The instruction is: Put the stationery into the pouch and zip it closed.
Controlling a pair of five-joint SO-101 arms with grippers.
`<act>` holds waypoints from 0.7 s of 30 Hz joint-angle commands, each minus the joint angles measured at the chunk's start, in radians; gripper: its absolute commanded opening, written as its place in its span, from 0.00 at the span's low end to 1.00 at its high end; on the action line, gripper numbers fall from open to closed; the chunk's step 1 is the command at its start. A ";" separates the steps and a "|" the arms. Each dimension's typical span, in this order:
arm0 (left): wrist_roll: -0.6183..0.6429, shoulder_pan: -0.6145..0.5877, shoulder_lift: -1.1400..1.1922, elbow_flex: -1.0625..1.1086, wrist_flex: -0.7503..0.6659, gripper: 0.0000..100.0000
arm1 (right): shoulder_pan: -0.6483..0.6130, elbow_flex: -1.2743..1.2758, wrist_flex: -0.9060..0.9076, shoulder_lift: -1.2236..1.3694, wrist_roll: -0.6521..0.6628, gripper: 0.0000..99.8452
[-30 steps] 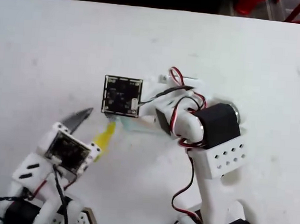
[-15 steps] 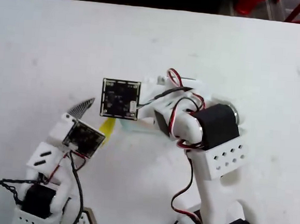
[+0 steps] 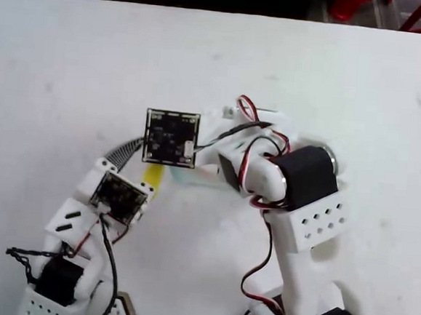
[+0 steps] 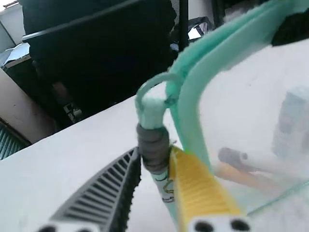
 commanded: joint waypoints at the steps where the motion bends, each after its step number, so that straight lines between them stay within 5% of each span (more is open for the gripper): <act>1: -0.014 0.036 -0.012 -0.021 -0.043 0.04 | -0.007 0.006 -0.005 0.008 0.005 0.02; 6: -0.017 0.028 -0.012 -0.098 -0.006 0.02 | -0.005 0.008 -0.005 0.018 0.003 0.02; 11: -0.015 0.048 -0.012 -0.361 0.230 0.02 | -0.004 0.006 -0.036 0.018 -0.071 0.02; 16: 0.029 0.202 -0.010 -0.474 0.390 0.02 | -0.004 0.008 -0.041 0.018 -0.097 0.02; 21: 0.089 0.387 -0.008 -0.419 0.319 0.02 | -0.021 0.018 -0.035 0.016 -0.098 0.02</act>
